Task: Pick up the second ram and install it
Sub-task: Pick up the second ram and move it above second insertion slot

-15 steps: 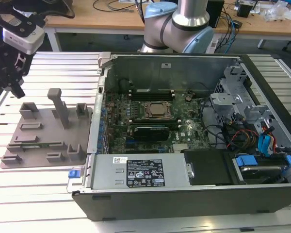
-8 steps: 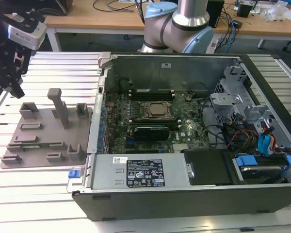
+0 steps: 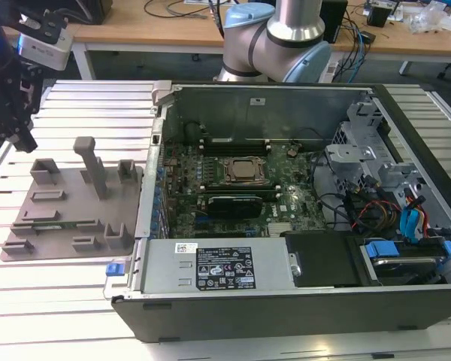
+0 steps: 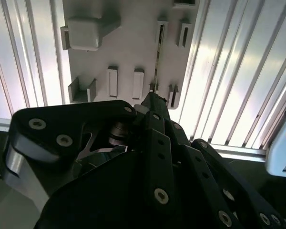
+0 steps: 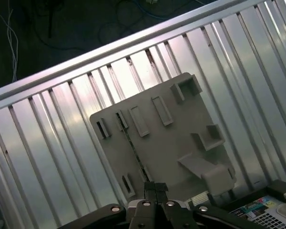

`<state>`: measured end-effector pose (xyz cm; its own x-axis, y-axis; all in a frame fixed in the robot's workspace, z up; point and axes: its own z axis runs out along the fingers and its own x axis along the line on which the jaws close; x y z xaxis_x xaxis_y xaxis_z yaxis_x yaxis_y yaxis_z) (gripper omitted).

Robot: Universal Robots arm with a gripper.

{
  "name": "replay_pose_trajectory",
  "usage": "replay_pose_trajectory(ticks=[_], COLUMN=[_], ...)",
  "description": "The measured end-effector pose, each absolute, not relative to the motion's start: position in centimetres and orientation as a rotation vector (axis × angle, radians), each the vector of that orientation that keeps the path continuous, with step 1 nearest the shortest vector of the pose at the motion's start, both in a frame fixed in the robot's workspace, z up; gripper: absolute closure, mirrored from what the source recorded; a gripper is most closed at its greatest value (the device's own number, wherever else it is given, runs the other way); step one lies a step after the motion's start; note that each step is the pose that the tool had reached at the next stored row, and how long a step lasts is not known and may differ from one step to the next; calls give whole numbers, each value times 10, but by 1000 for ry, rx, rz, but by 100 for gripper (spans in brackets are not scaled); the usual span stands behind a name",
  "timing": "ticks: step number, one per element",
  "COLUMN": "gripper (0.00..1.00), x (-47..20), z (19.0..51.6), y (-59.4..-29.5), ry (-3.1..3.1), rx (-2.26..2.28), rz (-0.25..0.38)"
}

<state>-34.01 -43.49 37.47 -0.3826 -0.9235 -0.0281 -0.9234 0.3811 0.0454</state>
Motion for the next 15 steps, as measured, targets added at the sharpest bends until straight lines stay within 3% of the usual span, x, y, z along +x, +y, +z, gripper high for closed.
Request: replay_pose_trajectory(ticks=[15], gripper=[90], x=[-340], z=[375], y=[-435], ry=[-2286], rx=[2138], rz=[-82])
